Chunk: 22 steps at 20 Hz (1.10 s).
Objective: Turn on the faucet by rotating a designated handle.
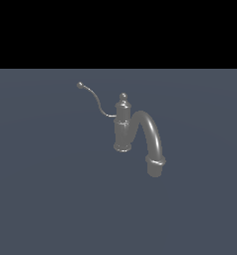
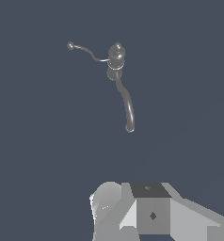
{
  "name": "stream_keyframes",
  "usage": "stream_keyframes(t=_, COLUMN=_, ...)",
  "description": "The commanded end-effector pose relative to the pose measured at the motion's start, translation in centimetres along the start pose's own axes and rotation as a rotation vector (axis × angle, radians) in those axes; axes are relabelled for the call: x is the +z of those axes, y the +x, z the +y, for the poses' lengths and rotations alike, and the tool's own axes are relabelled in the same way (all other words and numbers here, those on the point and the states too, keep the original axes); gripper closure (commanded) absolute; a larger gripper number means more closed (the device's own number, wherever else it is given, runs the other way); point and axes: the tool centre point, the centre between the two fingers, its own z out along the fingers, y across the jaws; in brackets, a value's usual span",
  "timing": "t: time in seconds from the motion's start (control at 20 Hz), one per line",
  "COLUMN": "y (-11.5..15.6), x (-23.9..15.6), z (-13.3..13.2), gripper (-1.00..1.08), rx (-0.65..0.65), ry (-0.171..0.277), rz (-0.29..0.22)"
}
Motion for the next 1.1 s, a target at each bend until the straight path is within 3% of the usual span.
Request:
stream_keyframes(t=0.0, y=0.0, x=0.0, z=0.0, gripper=1.08, rx=0.000, ry=0.000, rz=0.000)
stream_keyframes(t=0.5, y=0.4, x=0.3, z=0.1, gripper=1.08, rx=0.053, ry=0.029, rz=-0.006)
stream_keyframes(t=1.05, y=1.6, x=0.6, z=-0.1, gripper=1.08, rx=0.098, ry=0.026, rz=-0.007)
